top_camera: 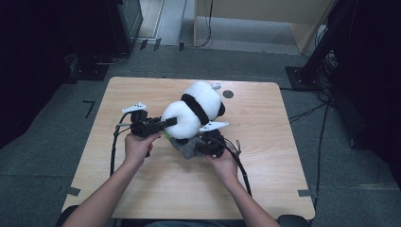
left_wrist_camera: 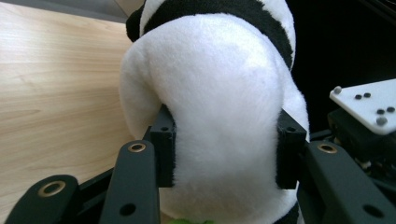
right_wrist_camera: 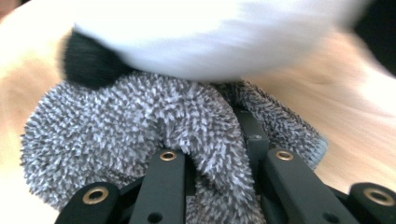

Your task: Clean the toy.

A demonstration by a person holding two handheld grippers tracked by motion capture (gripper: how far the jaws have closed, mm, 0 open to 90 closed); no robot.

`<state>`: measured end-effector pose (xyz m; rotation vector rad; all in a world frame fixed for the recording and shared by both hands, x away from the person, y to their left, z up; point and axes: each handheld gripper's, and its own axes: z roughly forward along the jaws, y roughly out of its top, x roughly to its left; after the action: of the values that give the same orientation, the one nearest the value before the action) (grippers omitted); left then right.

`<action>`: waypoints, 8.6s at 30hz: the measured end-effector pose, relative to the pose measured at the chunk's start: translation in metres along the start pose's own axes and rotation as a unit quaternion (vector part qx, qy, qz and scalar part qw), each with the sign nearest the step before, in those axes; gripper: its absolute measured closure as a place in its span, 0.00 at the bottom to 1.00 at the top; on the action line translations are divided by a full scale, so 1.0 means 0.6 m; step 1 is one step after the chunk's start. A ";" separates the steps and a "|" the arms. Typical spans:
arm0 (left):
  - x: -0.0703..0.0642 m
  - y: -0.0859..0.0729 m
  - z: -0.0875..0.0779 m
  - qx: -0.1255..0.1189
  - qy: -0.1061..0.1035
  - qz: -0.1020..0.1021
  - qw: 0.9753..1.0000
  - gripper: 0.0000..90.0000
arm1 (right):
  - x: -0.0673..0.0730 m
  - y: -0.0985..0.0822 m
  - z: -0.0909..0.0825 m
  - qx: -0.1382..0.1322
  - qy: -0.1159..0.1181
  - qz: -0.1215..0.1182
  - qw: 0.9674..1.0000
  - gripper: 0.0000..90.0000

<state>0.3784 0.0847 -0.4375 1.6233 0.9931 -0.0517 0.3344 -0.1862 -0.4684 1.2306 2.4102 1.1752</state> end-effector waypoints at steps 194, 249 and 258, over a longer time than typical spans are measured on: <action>0.152 0.039 -0.118 0.048 0.180 0.079 0.979 0.00 | -0.222 -0.040 -0.070 -0.004 -0.086 0.081 0.993 0.40; 0.064 -0.128 -0.100 0.134 0.148 0.186 0.962 0.15 | -0.101 -0.148 -0.078 0.041 -0.037 -0.031 0.998 0.28; 0.071 -0.141 -0.090 0.170 0.138 0.174 0.960 0.16 | -0.108 -0.165 -0.077 0.014 -0.043 -0.064 0.997 0.20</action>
<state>0.3288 0.1503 -0.5091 2.1465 0.9262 0.2626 0.2939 -0.2947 -0.5203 1.0914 2.4106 1.0337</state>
